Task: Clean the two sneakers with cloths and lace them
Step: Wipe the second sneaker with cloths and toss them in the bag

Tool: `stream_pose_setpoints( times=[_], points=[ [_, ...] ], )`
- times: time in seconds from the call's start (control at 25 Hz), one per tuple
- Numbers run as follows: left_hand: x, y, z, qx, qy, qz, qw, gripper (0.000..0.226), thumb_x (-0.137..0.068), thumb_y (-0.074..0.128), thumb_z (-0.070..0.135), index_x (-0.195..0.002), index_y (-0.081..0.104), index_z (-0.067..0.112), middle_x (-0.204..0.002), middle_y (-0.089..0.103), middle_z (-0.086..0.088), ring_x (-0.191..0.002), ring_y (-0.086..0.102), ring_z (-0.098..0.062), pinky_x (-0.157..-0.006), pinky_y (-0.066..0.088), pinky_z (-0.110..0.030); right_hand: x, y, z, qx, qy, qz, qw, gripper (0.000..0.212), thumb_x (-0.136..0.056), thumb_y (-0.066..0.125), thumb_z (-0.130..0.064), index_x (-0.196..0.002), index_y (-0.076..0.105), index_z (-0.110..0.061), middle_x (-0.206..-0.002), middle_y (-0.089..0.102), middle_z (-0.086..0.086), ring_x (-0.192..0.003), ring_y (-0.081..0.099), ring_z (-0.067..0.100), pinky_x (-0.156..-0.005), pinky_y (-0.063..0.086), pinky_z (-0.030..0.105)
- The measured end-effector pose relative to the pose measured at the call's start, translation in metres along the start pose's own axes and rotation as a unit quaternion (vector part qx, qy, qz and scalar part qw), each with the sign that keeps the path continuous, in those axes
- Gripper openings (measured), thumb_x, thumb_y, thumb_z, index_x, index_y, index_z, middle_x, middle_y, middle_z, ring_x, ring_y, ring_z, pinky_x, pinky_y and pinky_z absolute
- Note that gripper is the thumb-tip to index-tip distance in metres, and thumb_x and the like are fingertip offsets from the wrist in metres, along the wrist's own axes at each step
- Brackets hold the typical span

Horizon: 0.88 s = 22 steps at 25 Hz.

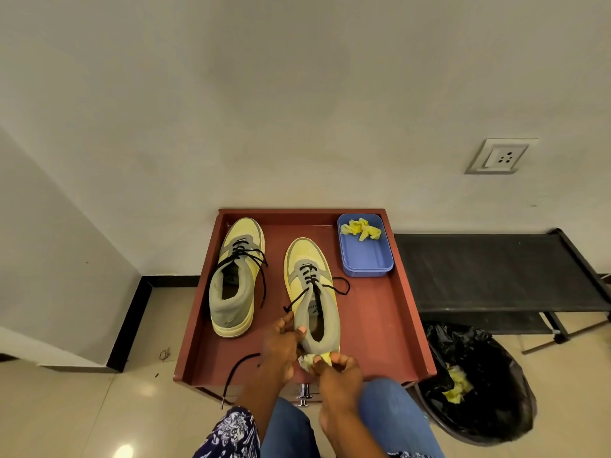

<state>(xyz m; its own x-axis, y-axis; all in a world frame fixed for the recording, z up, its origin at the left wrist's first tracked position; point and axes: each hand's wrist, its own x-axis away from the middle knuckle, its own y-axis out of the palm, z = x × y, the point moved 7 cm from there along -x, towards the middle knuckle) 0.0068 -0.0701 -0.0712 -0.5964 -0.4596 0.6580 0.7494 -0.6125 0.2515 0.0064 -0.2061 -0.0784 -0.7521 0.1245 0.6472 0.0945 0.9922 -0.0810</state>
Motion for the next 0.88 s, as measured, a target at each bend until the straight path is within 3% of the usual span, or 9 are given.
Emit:
stream_pose_setpoints(
  times=[0.12, 0.28, 0.48, 0.6, 0.72, 0.8, 0.88],
  points=[
    [-0.001, -0.001, -0.001, -0.006, -0.007, 0.002, 1.000, 0.048, -0.088, 0.050, -0.011, -0.134, 0.042, 0.001, -0.117, 0.058, -0.017, -0.102, 0.053, -0.026, -0.083, 0.048, -0.038, -0.001, -0.001, 0.007, 0.001, 0.012, 0.014, 1.000, 0.026, -0.071, 0.067, 0.012, -0.075, 0.054, -0.011, -0.082, 0.066, 0.015, -0.068, 0.059, 0.024, -0.057, 0.050, 0.031],
    [-0.003, -0.004, 0.000, -0.013, -0.011, 0.002, 1.000, 0.046, -0.086, 0.052, -0.011, -0.130, 0.045, 0.001, -0.112, 0.058, -0.014, -0.102, 0.054, -0.027, -0.077, 0.049, -0.034, -0.005, 0.000, 0.020, -0.041, 0.072, 0.030, 0.996, 0.028, -0.071, 0.062, 0.018, -0.075, 0.051, -0.007, -0.078, 0.062, 0.015, -0.064, 0.060, 0.027, -0.050, 0.049, 0.029],
    [-0.005, -0.004, -0.003, -0.019, -0.017, 0.001, 1.000, 0.046, -0.087, 0.052, -0.010, -0.131, 0.045, 0.002, -0.120, 0.058, -0.017, -0.103, 0.056, -0.028, -0.086, 0.049, -0.042, -0.001, 0.026, 0.043, -0.147, 0.191, 0.013, 0.970, 0.023, -0.073, 0.064, 0.018, -0.088, 0.059, 0.001, -0.085, 0.064, 0.019, -0.075, 0.065, 0.035, -0.050, 0.053, 0.029],
    [-0.006, -0.005, -0.006, -0.023, -0.013, 0.003, 1.000, 0.046, -0.087, 0.052, -0.009, -0.131, 0.045, 0.003, -0.122, 0.059, -0.018, -0.103, 0.057, -0.028, -0.084, 0.050, -0.039, 0.006, 0.038, 0.044, -0.189, 0.243, 0.016, 0.951, 0.013, -0.077, 0.063, 0.013, -0.075, 0.057, 0.001, -0.065, 0.061, 0.014, -0.051, 0.056, 0.025, -0.039, 0.042, 0.023],
    [-0.006, -0.006, -0.006, -0.048, -0.003, 0.009, 0.999, 0.047, -0.087, 0.052, -0.008, -0.131, 0.045, 0.004, -0.120, 0.060, -0.017, -0.103, 0.058, -0.030, -0.088, 0.050, -0.044, 0.014, 0.046, 0.039, -0.240, 0.260, 0.015, 0.935, 0.011, -0.084, 0.058, 0.006, -0.077, 0.055, -0.002, -0.057, 0.059, 0.010, -0.044, 0.052, 0.020, -0.036, 0.035, 0.020],
    [-0.007, -0.005, -0.005, -0.066, 0.003, 0.006, 0.998, 0.049, -0.088, 0.052, -0.008, -0.134, 0.043, 0.006, -0.118, 0.061, -0.017, -0.106, 0.058, -0.032, -0.095, 0.047, -0.048, 0.013, 0.043, 0.037, -0.234, 0.249, 0.014, 0.940, 0.015, -0.083, 0.056, 0.009, -0.071, 0.053, 0.001, -0.048, 0.056, 0.010, -0.030, 0.047, 0.017, -0.030, 0.030, 0.017],
    [-0.008, -0.005, -0.004, -0.075, 0.004, 0.002, 0.997, 0.050, -0.088, 0.051, -0.008, -0.135, 0.042, 0.005, -0.113, 0.061, -0.015, -0.103, 0.058, -0.030, -0.093, 0.049, -0.046, 0.009, 0.037, 0.035, -0.191, 0.232, -0.002, 0.954, 0.020, -0.080, 0.056, 0.014, -0.064, 0.051, 0.002, -0.047, 0.054, 0.012, -0.024, 0.041, 0.016, -0.028, 0.025, 0.014]
  ],
)
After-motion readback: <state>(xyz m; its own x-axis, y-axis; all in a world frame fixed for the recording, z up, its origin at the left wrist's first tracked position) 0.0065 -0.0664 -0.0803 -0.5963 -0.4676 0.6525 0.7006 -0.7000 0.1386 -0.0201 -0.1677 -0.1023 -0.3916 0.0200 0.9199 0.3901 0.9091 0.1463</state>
